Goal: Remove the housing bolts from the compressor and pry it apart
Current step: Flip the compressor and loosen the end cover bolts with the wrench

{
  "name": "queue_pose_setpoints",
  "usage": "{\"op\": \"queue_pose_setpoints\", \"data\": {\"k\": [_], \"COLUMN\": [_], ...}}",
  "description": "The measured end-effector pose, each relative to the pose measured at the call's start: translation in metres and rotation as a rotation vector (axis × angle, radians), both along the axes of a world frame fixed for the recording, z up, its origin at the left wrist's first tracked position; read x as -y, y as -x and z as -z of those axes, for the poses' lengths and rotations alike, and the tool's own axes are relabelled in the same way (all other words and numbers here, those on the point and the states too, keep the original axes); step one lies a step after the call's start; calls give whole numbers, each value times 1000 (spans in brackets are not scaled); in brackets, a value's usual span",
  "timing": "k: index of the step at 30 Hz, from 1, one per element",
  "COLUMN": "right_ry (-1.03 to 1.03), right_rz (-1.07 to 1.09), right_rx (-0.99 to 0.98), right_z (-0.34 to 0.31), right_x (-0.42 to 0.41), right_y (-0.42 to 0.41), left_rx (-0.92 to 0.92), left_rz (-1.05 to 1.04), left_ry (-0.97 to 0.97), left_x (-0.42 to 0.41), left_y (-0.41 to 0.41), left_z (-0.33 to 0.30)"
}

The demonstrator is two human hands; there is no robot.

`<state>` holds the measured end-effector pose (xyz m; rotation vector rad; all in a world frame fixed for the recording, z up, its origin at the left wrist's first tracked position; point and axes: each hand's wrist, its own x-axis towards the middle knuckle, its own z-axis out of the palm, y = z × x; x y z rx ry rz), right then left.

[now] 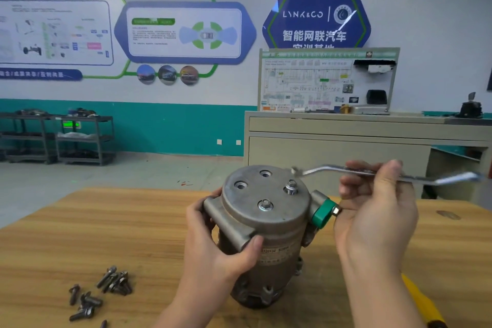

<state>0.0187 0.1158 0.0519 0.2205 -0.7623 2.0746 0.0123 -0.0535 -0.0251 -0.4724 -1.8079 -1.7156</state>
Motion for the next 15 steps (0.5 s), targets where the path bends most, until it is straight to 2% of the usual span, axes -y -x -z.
{"op": "queue_pose_setpoints", "data": {"k": [3,11,15], "right_ry": [39,-447,-573], "right_rz": [-51,418,440], "right_rx": [-61,-175,-238], "right_z": [-2,9,12], "right_x": [-11,9,18], "right_y": [-5,-9,-12], "left_rx": [-20,-10,-30], "left_rz": [-20,-133,-191], "left_ry": [-25,-93,-120], "left_x": [-2,-23,-38], "left_y": [-1,-7,-11], "left_z": [0,5,6]}}
